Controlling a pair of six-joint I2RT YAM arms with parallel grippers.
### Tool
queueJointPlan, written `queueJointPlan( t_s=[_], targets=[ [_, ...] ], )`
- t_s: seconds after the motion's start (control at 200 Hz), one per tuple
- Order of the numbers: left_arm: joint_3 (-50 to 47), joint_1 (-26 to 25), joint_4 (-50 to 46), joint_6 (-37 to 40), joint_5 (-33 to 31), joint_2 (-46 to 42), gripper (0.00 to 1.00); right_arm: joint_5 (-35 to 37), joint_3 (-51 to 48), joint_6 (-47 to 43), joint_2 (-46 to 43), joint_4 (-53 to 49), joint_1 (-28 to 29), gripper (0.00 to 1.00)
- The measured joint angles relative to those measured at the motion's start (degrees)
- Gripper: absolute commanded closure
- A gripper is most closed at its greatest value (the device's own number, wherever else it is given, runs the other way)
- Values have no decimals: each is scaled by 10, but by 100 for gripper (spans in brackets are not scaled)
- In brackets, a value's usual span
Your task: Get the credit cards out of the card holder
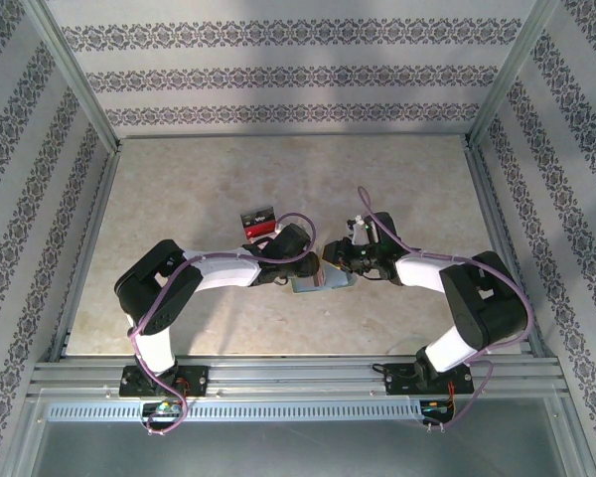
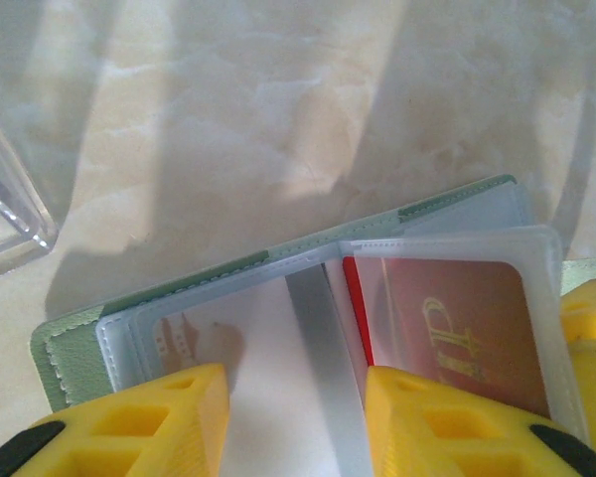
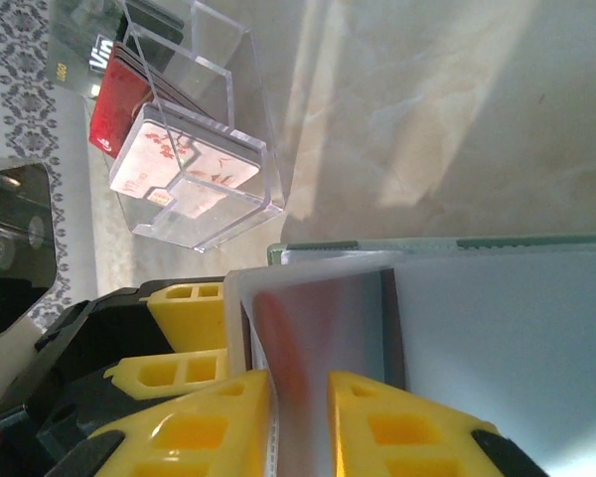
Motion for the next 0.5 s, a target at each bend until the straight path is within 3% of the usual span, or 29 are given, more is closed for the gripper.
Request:
queueJointPlan(
  t_s=[0.5],
  targets=[
    [-19,4,-24,-2,-19,-29,56,66,21,-53,-22,-108,11,81]
  ],
)
